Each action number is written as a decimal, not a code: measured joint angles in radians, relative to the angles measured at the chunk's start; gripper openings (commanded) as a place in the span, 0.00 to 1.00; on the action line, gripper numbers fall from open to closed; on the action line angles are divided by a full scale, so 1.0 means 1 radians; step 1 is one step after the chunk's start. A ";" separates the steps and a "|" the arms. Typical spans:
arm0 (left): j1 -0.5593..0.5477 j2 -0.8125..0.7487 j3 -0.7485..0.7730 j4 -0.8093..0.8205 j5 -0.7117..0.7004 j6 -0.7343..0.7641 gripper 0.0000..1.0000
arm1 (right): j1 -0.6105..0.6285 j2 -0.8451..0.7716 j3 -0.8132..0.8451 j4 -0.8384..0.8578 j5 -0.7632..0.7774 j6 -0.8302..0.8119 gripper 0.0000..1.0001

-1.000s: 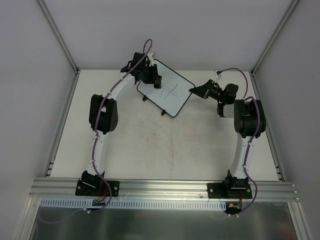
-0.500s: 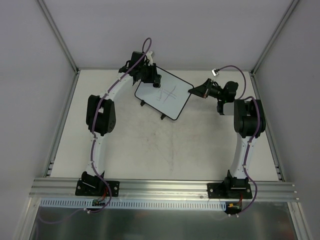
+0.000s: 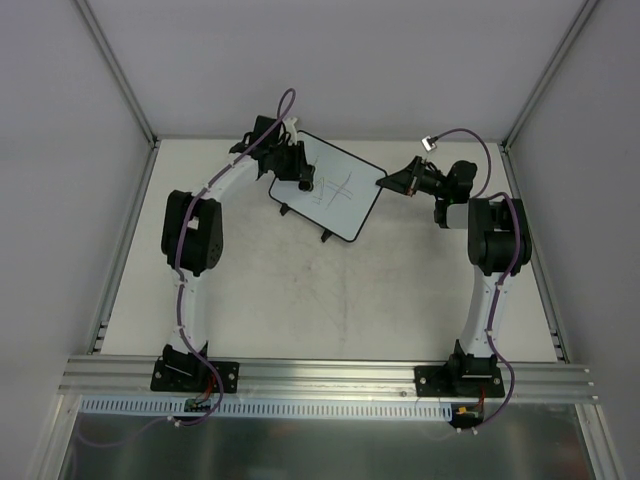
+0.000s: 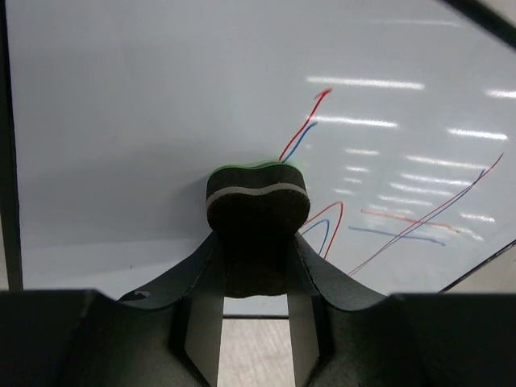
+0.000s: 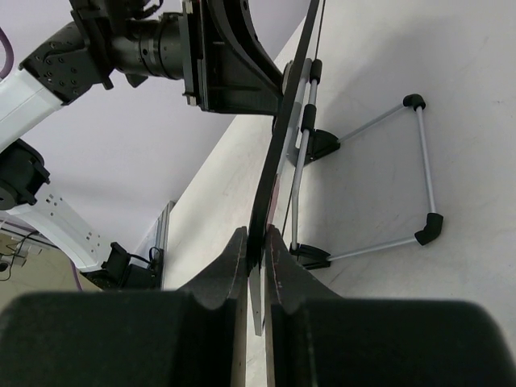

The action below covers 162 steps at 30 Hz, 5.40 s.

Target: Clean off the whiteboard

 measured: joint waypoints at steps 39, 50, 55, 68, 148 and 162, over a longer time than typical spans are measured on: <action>-0.068 0.011 0.153 -0.049 -0.248 0.101 0.00 | 0.002 0.008 0.011 -0.003 -0.048 0.009 0.00; -0.097 -0.012 0.115 -0.060 -0.309 0.152 0.00 | 0.002 0.008 0.011 -0.004 -0.049 0.008 0.00; -0.129 -0.056 0.022 -0.063 -0.357 0.156 0.00 | 0.002 0.008 0.011 -0.005 -0.048 0.006 0.00; -0.167 -0.180 -0.301 -0.001 -0.403 0.122 0.00 | 0.002 0.008 0.010 -0.004 -0.045 -0.015 0.00; -0.061 -0.436 -0.375 -0.012 -0.311 0.067 0.00 | 0.057 0.010 -0.023 0.003 0.108 -0.079 0.00; -0.073 -0.314 -0.260 -0.014 -0.293 0.089 0.00 | 0.057 -0.002 -0.066 0.019 0.145 -0.079 0.00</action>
